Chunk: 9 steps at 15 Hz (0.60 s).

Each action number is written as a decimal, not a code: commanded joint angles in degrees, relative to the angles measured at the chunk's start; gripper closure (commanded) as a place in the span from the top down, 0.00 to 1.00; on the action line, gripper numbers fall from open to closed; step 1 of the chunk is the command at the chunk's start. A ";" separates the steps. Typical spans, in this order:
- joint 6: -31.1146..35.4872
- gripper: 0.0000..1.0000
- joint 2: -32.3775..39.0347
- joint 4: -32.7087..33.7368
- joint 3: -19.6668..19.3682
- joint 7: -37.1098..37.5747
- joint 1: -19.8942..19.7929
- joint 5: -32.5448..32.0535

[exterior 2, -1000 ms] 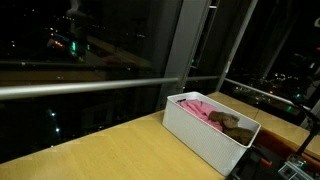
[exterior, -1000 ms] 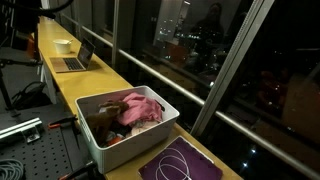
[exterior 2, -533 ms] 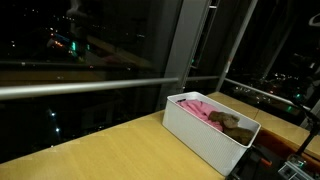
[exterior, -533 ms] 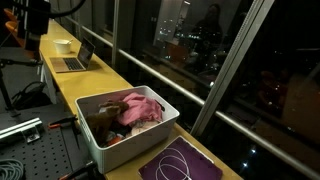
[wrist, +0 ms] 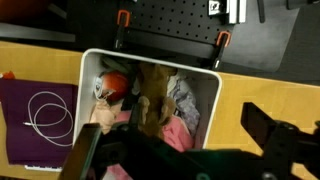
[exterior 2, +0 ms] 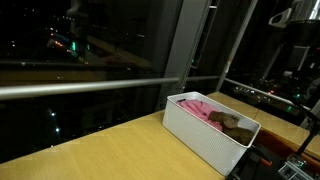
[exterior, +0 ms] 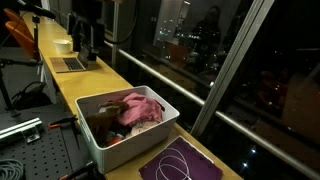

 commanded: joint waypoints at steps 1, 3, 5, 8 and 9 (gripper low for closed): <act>6.48 1.00 9.71 5.60 -0.22 -1.54 -0.38 -1.90; 10.71 1.00 12.51 6.37 -0.13 -1.42 -0.37 -1.95; 14.99 1.00 15.65 6.79 -0.03 -1.49 -0.39 -2.07; 20.53 1.00 20.58 7.73 -0.35 -2.19 -0.88 -2.58; 22.13 1.00 22.51 8.44 -0.60 -2.57 -1.25 -2.91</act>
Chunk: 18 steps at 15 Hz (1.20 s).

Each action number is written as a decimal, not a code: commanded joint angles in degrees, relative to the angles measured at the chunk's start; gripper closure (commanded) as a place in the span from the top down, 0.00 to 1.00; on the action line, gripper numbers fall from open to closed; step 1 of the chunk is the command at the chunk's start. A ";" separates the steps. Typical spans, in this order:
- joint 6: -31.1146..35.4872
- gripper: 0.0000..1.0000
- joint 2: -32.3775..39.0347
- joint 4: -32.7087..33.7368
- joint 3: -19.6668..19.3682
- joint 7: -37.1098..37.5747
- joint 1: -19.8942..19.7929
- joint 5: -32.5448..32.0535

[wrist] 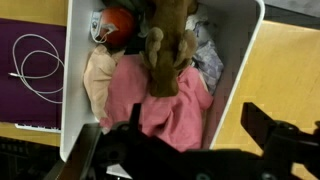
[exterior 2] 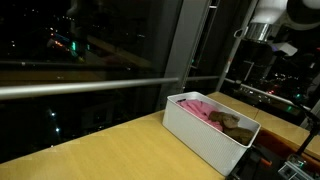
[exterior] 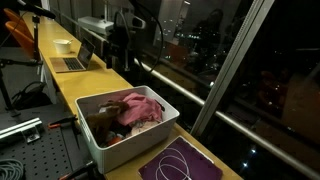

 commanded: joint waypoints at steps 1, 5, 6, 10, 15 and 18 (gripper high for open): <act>5.33 1.00 7.07 3.48 -0.74 -2.40 -1.32 -1.34; 8.35 1.00 15.46 7.91 -2.11 -4.57 -3.48 -1.37; 8.48 1.00 17.46 8.81 -2.38 -5.41 -4.09 -1.10; 9.31 1.00 25.00 12.95 -2.27 -7.85 -6.07 -0.54; 10.30 1.00 32.25 19.90 -1.49 -9.06 -7.34 0.36; 10.79 1.00 36.74 23.00 -0.44 -9.92 -7.83 2.09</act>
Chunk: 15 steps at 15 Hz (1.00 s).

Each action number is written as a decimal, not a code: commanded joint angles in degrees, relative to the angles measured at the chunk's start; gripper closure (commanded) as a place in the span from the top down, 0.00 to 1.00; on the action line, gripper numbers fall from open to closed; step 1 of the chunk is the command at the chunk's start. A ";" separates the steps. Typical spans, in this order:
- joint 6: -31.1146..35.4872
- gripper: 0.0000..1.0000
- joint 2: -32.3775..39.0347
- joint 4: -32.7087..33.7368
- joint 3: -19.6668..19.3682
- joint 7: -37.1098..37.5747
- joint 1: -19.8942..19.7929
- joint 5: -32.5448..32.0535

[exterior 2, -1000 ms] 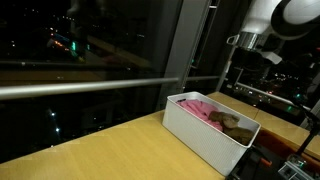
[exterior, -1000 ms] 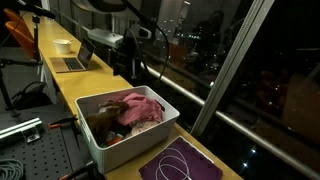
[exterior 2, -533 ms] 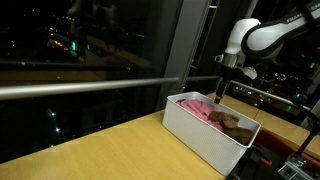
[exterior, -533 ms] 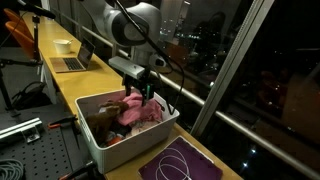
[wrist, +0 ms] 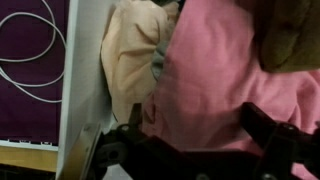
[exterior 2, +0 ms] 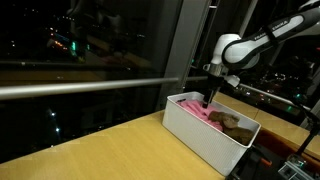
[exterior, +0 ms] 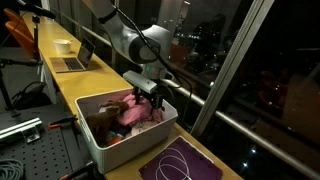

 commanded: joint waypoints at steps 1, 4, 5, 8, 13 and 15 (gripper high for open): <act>0.72 1.00 5.92 4.49 2.04 -2.40 -1.33 2.76; 0.63 1.00 10.17 6.00 3.11 -2.17 -1.04 3.70; 0.57 1.00 11.45 6.50 3.35 -1.95 -0.87 3.63; 0.18 1.00 13.92 7.06 3.83 -1.21 -0.46 3.16; 0.28 0.66 13.83 5.03 3.70 -0.40 0.13 2.29; 0.09 0.52 12.23 3.55 3.54 0.35 0.58 2.01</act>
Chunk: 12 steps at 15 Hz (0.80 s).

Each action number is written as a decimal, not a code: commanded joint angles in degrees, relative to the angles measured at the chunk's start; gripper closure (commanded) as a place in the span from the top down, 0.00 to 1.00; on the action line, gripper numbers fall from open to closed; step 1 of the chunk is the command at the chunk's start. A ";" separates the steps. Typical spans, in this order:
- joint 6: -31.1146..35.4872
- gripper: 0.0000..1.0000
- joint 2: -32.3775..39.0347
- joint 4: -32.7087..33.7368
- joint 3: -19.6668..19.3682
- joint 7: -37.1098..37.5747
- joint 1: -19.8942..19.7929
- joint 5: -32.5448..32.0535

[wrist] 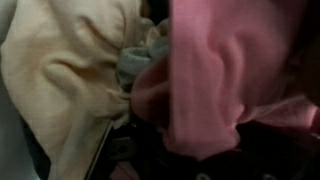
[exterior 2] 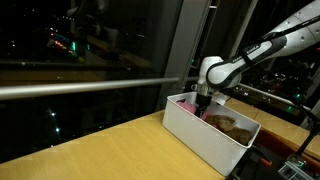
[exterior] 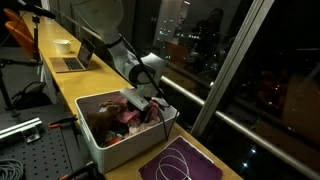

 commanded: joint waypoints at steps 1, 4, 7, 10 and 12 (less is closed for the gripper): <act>-0.10 0.44 -2.37 -3.37 0.43 1.37 0.81 -0.09; -0.50 0.23 -6.91 -7.00 0.58 2.14 1.22 0.14; -1.10 0.01 -12.95 -11.50 0.41 2.90 1.48 0.26; -2.91 0.00 -22.39 -17.18 0.23 3.32 1.44 0.47; -4.57 0.00 -27.77 -19.08 0.11 3.38 1.83 0.06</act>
